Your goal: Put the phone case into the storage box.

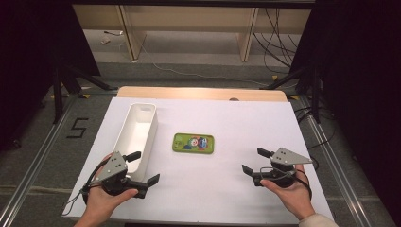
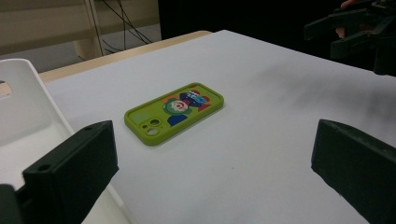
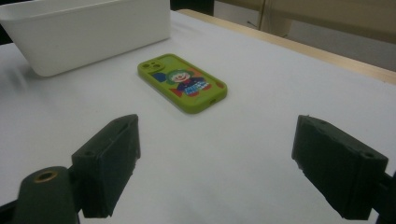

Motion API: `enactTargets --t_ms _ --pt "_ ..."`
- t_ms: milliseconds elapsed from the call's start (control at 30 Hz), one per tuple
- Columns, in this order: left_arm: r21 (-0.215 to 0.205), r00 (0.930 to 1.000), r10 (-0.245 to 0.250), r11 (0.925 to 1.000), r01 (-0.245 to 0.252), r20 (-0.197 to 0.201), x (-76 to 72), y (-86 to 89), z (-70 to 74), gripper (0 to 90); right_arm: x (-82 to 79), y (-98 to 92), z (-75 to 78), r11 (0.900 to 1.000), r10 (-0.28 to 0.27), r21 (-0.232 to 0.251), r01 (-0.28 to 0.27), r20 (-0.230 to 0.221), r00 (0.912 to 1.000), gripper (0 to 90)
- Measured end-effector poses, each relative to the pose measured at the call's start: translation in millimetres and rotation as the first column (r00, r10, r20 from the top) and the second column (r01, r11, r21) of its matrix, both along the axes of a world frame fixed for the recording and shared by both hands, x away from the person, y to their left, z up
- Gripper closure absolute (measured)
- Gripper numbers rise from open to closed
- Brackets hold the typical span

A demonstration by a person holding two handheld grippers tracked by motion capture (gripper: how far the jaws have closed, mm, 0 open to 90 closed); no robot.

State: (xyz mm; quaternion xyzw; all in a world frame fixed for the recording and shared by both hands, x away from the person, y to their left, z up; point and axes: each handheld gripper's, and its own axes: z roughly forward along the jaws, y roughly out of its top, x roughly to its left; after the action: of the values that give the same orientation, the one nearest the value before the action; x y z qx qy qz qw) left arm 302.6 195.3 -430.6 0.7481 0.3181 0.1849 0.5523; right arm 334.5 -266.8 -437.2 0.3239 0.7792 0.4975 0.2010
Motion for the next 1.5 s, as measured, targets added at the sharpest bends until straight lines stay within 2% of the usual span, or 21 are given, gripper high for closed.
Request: enactTargets --t_ms 533,767,900,967,1100,1133,1200,1233,1267,1300,1333,1467,1500 --pt "0.01 0.9999 -0.008 0.9999 0.008 0.009 -0.7 -1.0 0.6 1.7 0.6 1.1 0.2 1.0 0.001 -0.012 -0.001 0.007 1.0 16.4" --pt "0.013 0.9999 -0.003 0.9999 0.003 0.014 -3.0 1.2 1.2 15.0 -0.4 2.6 2.4 1.0 0.001 -0.012 -0.001 0.009 1.0 17.1" --pt "0.01 0.9999 0.006 0.9999 -0.006 0.012 -2.9 1.9 1.4 15.6 -0.1 1.2 2.8 1.0 -0.008 -0.006 0.008 0.009 0.9999 17.2" --pt "0.008 0.9999 0.007 0.9999 -0.007 0.009 -2.7 1.4 1.1 16.3 0.6 -1.8 4.0 1.0 -0.023 0.012 0.023 0.014 0.9996 17.3" --pt "0.019 1.0 0.008 0.9998 -0.008 0.003 -2.1 0.5 0.9 21.6 1.7 -0.8 2.8 1.0 -0.024 0.011 0.024 0.007 0.9997 17.5" --pt "0.018 0.9999 0.01 0.9998 -0.01 0.001 -1.8 0.4 0.9 27.3 1.3 3.7 1.1 1.0 -0.004 -0.003 0.004 -0.001 1.0 17.6" --pt "0.015 0.9999 0.013 0.9998 -0.013 -0.007 -1.2 -0.3 1.0 30.5 1.2 5.7 0.5 1.0 0.003 -0.008 -0.003 -0.003 1.0 17.6" --pt "0.021 0.9998 0.016 0.9996 -0.016 -0.009 -0.9 -0.9 1.3 36.4 1.0 9.0 -0.2 1.0 0.014 -0.017 -0.014 -0.006 0.9999 17.7" --pt "0.021 0.9998 0.016 0.9997 -0.016 -0.011 -0.7 -2.0 1.7 46.6 1.2 14.1 -1.7 0.999 0.029 -0.024 -0.029 -0.011 0.9995 18.0" --pt "0.027 0.9998 0.013 0.9996 -0.013 -0.012 -0.1 -3.4 2.3 46.6 1.2 14.1 -1.7 0.999 0.029 -0.024 -0.029 -0.011 0.9995 18.0" --pt "0.032 0.9999 0.013 0.9994 -0.012 -0.011 0.4 -5.6 3.0 52.9 1.3 16.0 -2.4 0.999 0.035 -0.03 -0.036 -0.014 0.9993 18.1" --pt "0.087 0.9997 0.009 0.9962 -0.007 -0.023 3.6 -19.1 6.8 80.2 1.8 18.0 -2.3 0.999 0.044 -0.027 -0.044 -0.018 0.9989 19.0" --pt "0.098 0.9994 0.009 0.9952 -0.006 -0.035 5.2 -22.3 6.6 83.4 1.8 17.7 -2.2 0.999 0.041 -0.025 -0.042 -0.019 0.999 19.1"
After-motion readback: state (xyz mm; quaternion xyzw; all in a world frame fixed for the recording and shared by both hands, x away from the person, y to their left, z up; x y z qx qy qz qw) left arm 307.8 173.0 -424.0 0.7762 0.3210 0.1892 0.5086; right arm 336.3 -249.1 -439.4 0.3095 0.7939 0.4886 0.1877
